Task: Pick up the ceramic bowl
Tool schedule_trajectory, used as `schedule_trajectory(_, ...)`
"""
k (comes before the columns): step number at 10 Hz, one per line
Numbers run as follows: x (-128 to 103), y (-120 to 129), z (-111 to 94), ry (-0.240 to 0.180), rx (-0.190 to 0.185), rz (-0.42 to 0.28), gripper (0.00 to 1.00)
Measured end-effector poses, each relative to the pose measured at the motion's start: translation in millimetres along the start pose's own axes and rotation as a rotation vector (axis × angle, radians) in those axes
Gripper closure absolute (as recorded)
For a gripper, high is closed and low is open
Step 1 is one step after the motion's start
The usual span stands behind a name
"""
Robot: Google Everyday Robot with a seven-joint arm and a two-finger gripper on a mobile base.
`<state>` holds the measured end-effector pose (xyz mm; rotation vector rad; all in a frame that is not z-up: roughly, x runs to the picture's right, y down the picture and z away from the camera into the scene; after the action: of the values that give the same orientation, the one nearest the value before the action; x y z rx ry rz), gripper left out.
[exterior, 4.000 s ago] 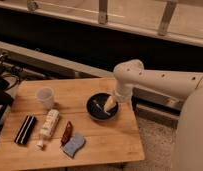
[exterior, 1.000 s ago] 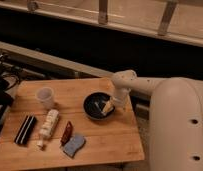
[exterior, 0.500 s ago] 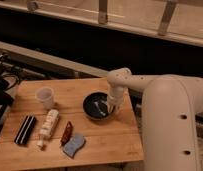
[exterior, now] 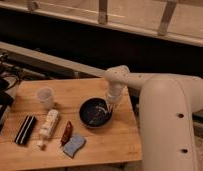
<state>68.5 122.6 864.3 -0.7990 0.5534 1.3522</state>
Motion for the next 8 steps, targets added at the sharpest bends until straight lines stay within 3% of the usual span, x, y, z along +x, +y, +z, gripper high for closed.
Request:
schedule_trajectory(2,-2.2,9.4,-19.9,-0.001,-0.003,-0.015,0.99)
schedule_trajectory(5,-11.1,17.9,-32.9,0.0,-0.017,-0.047,0.99)
schedule_trajectory(8,-13.6,29.5,-66.7,-0.01,-0.039,-0.075,0.99)
